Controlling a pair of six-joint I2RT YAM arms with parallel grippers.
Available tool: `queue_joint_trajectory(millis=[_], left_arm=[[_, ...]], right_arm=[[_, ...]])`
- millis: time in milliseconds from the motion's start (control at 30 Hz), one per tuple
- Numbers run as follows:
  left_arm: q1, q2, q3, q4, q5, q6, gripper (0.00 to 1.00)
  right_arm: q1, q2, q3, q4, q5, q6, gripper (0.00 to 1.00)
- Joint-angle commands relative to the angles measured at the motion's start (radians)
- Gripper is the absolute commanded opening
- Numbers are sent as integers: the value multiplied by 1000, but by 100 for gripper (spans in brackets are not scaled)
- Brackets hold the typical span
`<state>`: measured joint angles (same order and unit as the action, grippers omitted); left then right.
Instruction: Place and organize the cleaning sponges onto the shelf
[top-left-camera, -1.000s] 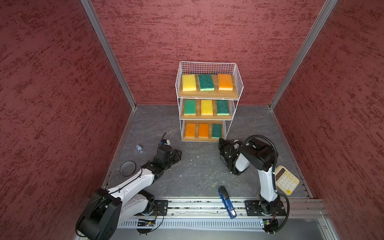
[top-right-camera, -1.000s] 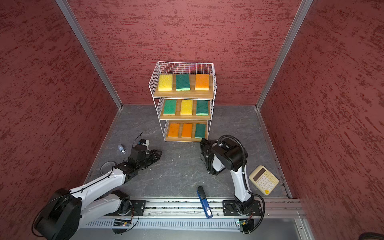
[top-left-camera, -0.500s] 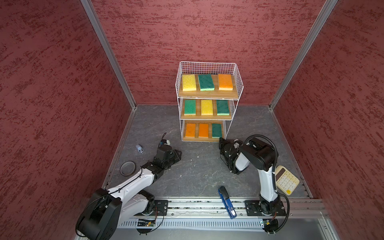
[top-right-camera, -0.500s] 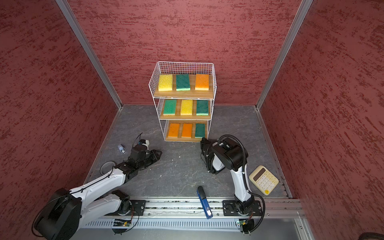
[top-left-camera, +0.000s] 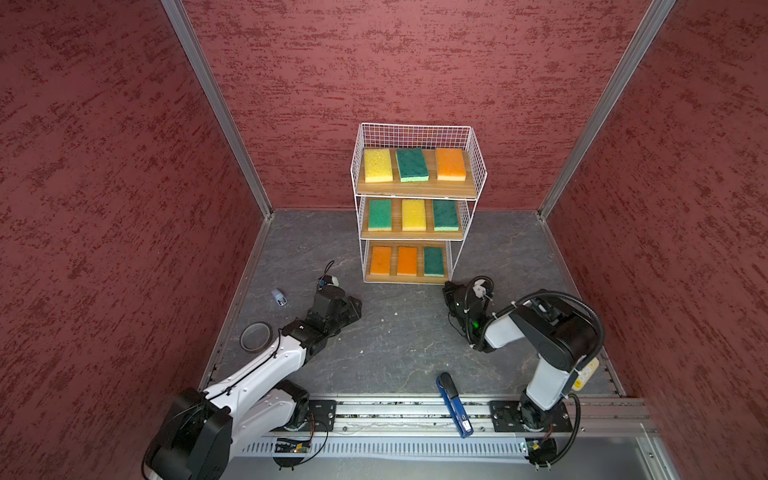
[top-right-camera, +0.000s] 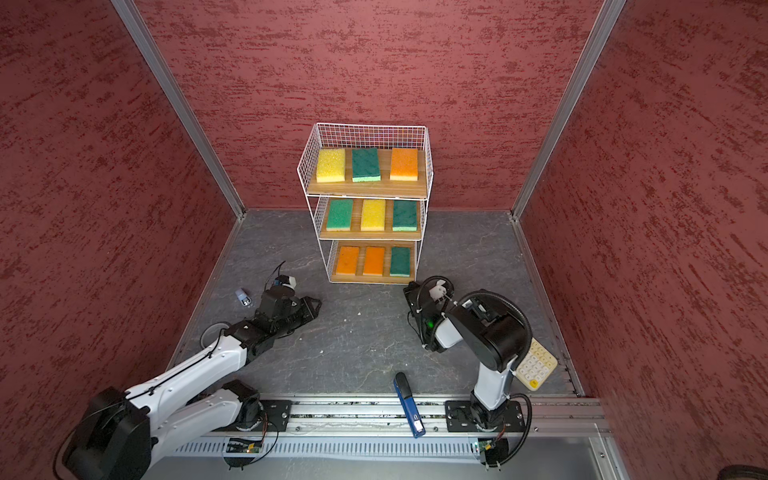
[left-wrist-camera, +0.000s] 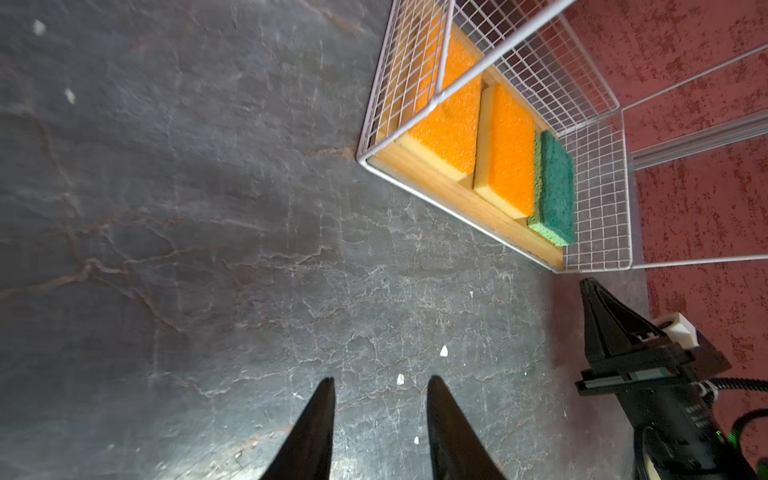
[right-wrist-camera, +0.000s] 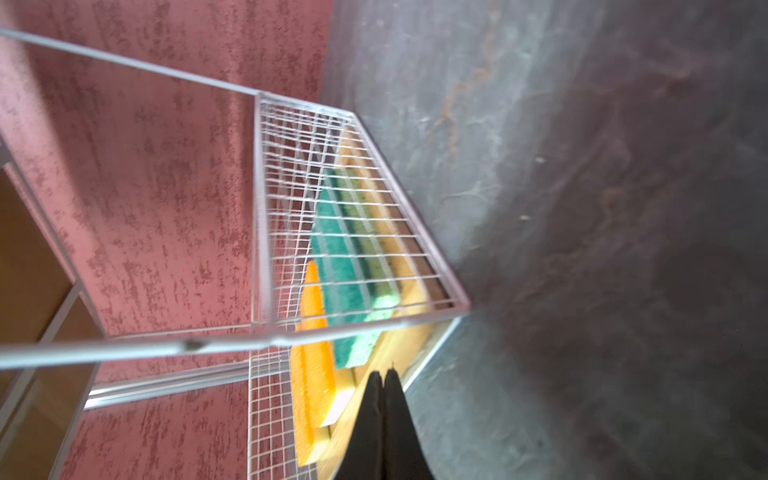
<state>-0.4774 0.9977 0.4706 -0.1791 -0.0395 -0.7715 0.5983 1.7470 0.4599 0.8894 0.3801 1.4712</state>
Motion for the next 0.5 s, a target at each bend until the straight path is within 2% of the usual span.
queue_joint_trajectory(millis=[0, 200, 333, 467], left_arm=[[-6, -42, 51, -148, -100, 59, 40], [-21, -101, 80, -267, -195, 119, 50], [-27, -93, 101, -342, -279, 139, 61], [-20, -90, 136, -336, -338, 227, 76]], right_arm=[[24, -95, 44, -248, -30, -88, 0], [102, -319, 67, -563, 55, -205, 2], [108, -431, 124, -835, 66, -334, 25], [99, -541, 150, -977, 121, -503, 52]])
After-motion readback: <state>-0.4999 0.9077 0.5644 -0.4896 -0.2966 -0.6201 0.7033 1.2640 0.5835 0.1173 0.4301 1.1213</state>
